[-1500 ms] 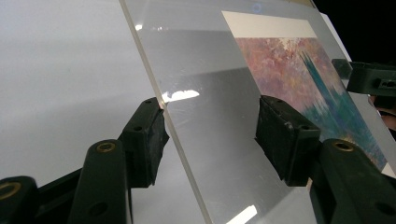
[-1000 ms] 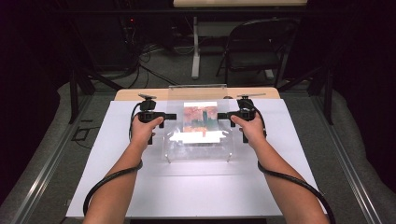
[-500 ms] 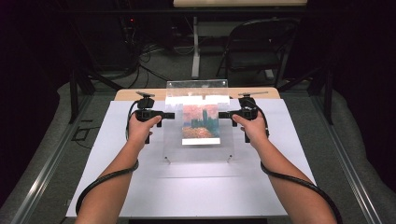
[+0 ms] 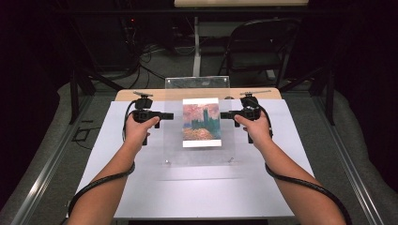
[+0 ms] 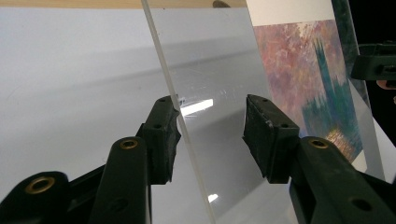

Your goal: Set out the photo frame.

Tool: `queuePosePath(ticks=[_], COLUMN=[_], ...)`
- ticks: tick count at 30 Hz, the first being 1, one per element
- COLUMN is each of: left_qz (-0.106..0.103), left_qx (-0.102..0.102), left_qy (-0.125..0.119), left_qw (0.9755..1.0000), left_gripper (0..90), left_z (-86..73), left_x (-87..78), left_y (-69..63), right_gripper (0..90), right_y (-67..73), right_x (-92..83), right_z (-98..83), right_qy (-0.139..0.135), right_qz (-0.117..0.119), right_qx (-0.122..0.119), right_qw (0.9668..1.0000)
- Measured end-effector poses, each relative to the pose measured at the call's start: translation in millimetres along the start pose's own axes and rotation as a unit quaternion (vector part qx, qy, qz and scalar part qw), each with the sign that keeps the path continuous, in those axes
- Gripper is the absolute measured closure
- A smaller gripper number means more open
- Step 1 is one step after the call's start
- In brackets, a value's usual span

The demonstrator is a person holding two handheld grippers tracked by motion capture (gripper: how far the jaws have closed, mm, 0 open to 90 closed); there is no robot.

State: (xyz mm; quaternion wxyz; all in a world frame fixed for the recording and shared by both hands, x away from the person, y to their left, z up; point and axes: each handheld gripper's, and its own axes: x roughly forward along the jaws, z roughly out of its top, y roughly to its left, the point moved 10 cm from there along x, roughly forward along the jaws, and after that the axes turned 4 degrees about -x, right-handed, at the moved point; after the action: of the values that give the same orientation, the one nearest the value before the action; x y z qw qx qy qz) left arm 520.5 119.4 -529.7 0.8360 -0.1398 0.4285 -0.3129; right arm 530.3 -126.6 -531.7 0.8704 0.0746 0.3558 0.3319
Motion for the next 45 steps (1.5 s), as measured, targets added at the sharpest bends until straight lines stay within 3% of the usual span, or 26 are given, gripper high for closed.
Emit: queuePosePath(ticks=[27,37,45], left_qz=[0.001,0.001,-0.006], left_qx=[0.035,0.05,0.058], left_qy=[-0.013,-0.019,-0.026], left_qw=[0.9993,0.9986,0.9979], left_gripper=[62.3,64.5,66.7], left_z=[-9.8,-15.6,-21.6], left_x=[-32.3,-43.6,-53.0], left_y=[-22.1,-30.9,-36.5], right_gripper=[53.3,55.9,56.8], right_y=[23.5,33.3,41.0], right_x=[-32.9,-45.8,-54.8], right_z=[-2.1,-5.2,-8.2], right_qy=[-0.015,-0.02,-0.02], right_qz=[-0.002,-0.004,-0.005], right_qx=[-0.041,-0.041,-0.054], right_qw=[0.999,0.9989,0.9983])
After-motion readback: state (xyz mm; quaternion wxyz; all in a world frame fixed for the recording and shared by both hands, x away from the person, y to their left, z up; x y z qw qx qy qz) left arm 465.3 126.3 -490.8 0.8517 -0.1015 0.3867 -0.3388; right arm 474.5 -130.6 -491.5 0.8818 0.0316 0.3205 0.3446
